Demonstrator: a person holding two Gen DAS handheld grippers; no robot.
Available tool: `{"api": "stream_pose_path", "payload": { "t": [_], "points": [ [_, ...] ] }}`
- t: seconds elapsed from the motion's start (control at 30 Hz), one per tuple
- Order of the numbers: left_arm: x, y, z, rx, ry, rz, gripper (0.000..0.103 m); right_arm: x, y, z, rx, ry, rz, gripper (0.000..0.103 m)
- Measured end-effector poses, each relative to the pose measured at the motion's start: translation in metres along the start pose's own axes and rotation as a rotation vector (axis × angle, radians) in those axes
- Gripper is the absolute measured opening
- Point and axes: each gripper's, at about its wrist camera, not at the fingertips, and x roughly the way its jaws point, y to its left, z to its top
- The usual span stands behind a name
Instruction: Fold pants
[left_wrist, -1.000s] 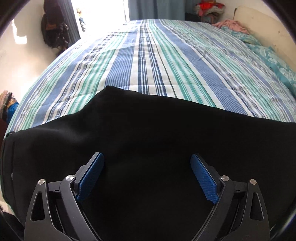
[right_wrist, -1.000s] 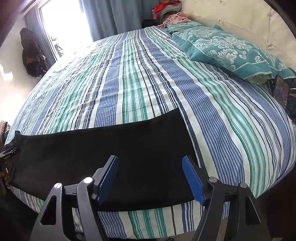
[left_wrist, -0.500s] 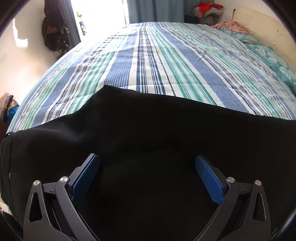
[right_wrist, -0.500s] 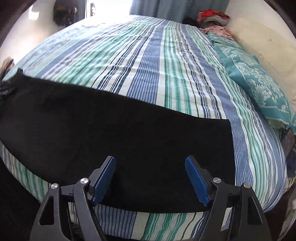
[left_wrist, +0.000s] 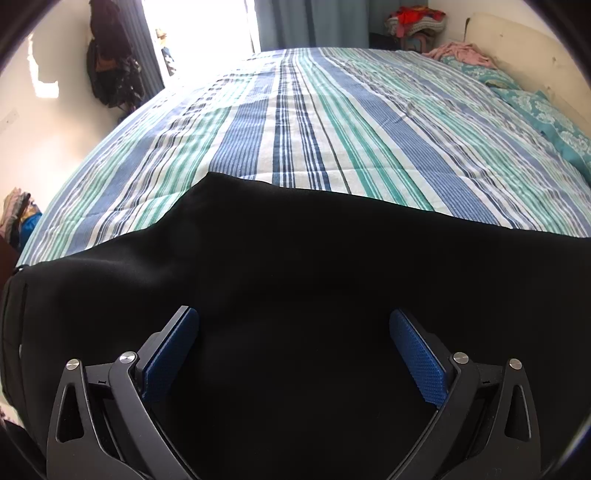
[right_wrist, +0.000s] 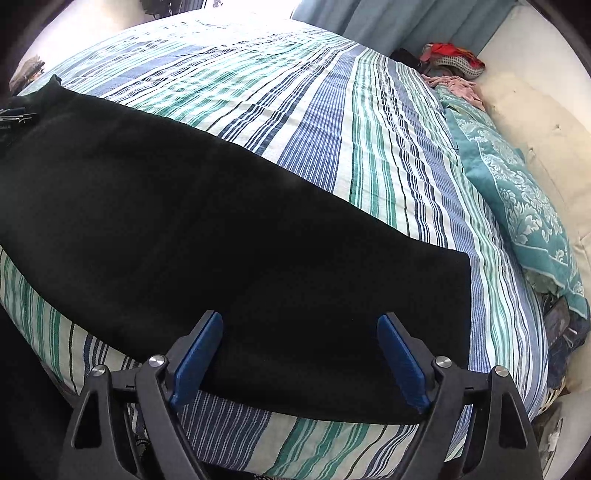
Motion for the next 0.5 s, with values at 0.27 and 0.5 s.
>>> {"api": "stream_pose_path", "payload": {
  "t": [0.27, 0.5],
  "points": [
    [0.000, 0.000, 0.000, 0.000, -0.001, -0.001, 0.103, -0.001, 0.003, -0.001, -0.010, -0.002, -0.003, 0.086],
    [0.001, 0.001, 0.000, -0.001, 0.000, -0.002, 0.103, -0.002, -0.010, -0.002, 0.047, -0.009, 0.062, 0.085]
  ]
}}
